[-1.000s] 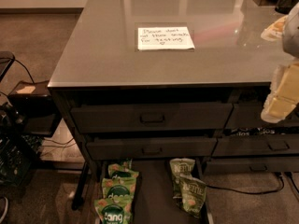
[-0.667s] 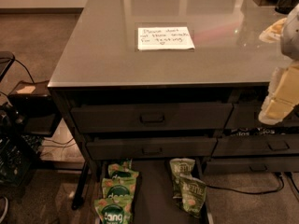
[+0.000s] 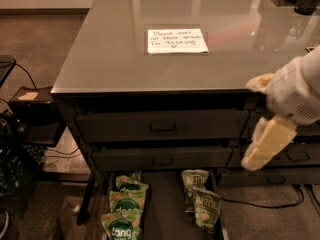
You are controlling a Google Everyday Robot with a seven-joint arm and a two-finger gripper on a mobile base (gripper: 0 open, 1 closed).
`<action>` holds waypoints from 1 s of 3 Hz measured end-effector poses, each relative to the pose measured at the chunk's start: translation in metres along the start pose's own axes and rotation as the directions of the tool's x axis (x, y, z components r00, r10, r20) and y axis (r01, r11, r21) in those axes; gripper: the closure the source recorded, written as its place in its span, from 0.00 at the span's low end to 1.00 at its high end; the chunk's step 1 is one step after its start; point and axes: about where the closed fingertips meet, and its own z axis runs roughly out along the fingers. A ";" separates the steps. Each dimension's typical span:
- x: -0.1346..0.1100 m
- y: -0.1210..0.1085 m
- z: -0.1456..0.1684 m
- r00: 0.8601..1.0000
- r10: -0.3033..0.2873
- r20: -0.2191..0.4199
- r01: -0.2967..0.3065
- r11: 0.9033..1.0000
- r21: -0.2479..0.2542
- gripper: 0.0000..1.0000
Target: Pick green rice chip bag from bottom drawer and place on counter
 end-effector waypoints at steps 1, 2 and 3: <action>0.002 0.020 0.058 0.998 0.026 0.055 -0.024 0.999 -0.036 0.00; 0.003 0.032 0.128 0.991 0.076 0.113 -0.072 0.997 -0.039 0.00; 0.003 0.032 0.128 0.991 0.076 0.112 -0.072 0.997 -0.041 0.00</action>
Offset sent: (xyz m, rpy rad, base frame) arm -0.0018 0.0805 -0.1989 0.2225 0.0785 -0.0647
